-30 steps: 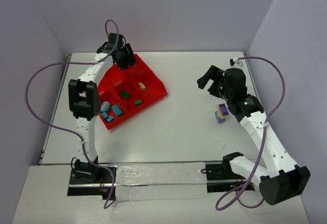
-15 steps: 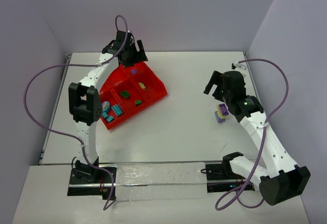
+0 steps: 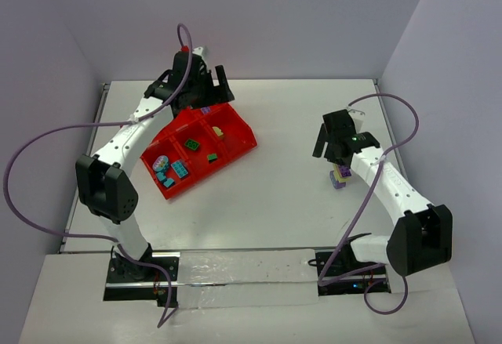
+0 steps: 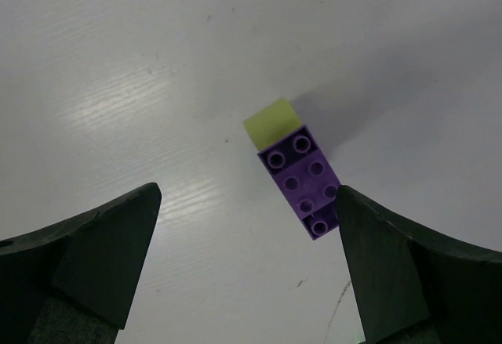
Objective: Sort the legos into containers by color
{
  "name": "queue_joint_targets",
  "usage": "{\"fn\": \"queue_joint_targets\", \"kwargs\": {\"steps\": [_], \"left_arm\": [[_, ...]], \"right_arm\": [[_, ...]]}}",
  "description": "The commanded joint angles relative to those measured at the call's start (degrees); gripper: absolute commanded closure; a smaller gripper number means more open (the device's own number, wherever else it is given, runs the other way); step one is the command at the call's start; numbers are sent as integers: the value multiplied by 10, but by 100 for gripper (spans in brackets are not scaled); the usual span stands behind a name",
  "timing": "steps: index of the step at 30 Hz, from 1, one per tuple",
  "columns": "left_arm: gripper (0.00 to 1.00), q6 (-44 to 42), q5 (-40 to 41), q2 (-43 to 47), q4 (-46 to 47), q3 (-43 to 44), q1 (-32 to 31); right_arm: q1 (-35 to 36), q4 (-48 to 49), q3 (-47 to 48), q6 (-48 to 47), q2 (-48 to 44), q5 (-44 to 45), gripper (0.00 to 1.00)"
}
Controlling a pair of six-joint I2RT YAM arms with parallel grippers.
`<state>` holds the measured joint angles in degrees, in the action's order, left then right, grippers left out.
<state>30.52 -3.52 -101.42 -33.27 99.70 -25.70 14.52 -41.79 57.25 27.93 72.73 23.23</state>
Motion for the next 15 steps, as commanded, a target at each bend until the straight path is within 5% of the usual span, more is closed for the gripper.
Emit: {"fn": "queue_joint_targets", "kwargs": {"steps": [1, 15], "left_arm": [[8, -5, 4, 0, 1, -2, 0], [8, -17, 7, -17, -14, 11, 0]], "right_arm": [[-15, -9, -6, 23, 3, 48, 0], [-67, 65, -85, -29, -20, -29, 1]]}}
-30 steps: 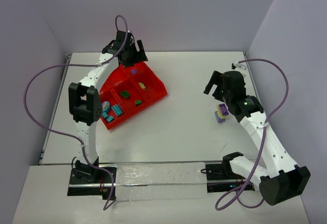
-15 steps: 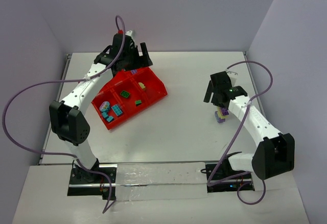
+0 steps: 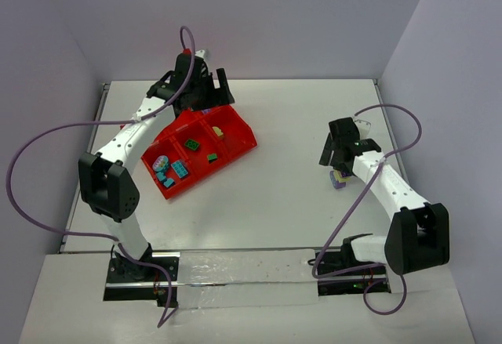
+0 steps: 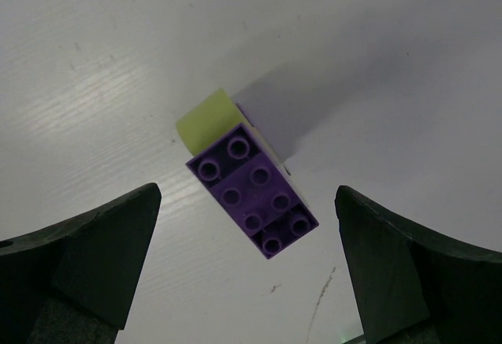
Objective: Sort the legos into containers by color
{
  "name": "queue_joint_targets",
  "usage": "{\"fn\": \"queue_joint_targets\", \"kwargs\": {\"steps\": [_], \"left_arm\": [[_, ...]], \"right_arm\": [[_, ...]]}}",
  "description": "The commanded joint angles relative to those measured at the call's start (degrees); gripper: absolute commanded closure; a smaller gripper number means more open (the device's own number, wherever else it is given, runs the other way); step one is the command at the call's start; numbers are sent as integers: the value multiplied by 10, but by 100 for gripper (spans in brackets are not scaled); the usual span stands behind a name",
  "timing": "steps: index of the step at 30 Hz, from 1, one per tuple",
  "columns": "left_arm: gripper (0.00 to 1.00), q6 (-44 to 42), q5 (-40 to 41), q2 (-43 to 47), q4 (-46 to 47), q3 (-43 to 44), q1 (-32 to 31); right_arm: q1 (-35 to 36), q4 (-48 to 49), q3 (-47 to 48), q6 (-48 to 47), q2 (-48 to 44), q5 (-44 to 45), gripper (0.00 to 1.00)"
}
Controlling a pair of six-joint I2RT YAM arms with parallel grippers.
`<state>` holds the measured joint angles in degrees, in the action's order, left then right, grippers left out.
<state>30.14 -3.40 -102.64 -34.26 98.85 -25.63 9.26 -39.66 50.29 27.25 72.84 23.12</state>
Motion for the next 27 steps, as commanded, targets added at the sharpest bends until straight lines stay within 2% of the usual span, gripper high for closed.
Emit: {"fn": "queue_joint_targets", "kwargs": {"steps": [1, 3, 9, 21, 23, 26, 27], "left_arm": [[8, -13, 6, -6, -6, 21, 0], [8, -13, 6, -8, -7, 22, 0], [8, -10, -1, -9, -6, 22, -1], [8, -11, -7, -18, -14, 28, -3], [8, -12, -7, -19, -16, 29, -5], [8, -13, -4, -19, -19, 30, -6], [8, -13, -4, -19, -20, 30, -6]], "right_arm": [[-15, 48, -18, -25, -22, -34, 2], [-16, 53, -20, -27, -22, -45, 4], [-15, 56, -18, -28, -18, -45, 30], [-15, 60, -9, -37, -20, -61, 54], [-15, 61, -8, -36, -18, -62, 62], [-15, 60, -6, -34, -23, -64, 84], [-16, 60, -4, -32, -24, -67, 86]]}}
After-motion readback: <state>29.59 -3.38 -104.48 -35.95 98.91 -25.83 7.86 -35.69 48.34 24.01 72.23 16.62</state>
